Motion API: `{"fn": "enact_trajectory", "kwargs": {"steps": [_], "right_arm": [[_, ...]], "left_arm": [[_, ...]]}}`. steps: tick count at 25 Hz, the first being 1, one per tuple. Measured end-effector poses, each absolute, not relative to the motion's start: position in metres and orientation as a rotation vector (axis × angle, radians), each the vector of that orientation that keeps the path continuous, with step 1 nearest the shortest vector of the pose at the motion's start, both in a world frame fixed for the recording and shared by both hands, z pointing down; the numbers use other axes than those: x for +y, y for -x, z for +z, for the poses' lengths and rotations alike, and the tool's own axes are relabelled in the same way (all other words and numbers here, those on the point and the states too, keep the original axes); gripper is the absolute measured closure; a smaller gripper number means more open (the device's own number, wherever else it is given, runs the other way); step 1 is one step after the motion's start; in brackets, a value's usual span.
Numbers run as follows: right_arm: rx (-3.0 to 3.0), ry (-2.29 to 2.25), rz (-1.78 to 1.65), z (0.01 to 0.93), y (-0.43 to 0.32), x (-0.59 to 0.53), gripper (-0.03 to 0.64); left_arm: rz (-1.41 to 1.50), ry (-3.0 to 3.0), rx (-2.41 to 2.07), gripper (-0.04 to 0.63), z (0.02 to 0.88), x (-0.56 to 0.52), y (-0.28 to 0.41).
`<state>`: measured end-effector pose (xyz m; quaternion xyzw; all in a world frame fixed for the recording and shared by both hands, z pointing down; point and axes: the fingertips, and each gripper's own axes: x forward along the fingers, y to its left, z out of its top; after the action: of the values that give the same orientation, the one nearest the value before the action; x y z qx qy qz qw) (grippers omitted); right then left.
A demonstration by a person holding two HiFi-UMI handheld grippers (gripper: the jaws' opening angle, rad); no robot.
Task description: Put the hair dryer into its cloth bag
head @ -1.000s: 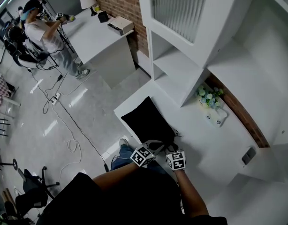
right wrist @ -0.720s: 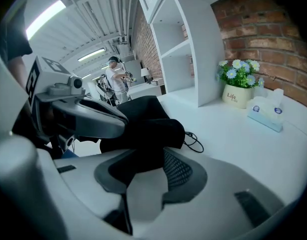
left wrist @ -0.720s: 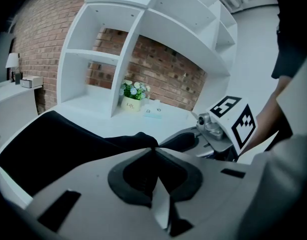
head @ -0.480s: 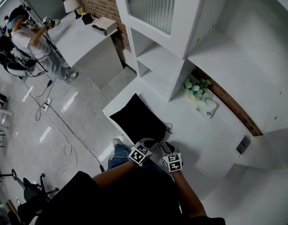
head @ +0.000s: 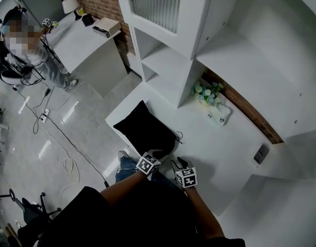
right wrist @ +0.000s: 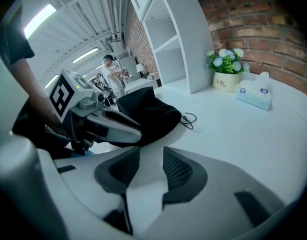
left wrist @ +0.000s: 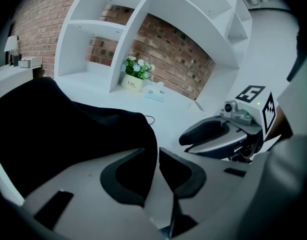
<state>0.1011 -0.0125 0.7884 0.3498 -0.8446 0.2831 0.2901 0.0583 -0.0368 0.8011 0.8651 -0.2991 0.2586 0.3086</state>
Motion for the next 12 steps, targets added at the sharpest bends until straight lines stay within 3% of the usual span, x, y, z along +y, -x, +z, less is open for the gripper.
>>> {"fn": "enact_trajectory", "kwargs": {"steps": [4,12], "right_arm": [[-2.249,-0.938,0.747,0.786,-0.105,-0.007,0.457],[-2.280,-1.011,0.792,0.765,-0.111,-0.012,0.457]], "left_arm": [[0.708,-2.281,-0.767,0.479,0.810,-0.037,-0.060],[0.596,-2.259,-0.706,0.468,0.793,-0.034,-0.063]]}}
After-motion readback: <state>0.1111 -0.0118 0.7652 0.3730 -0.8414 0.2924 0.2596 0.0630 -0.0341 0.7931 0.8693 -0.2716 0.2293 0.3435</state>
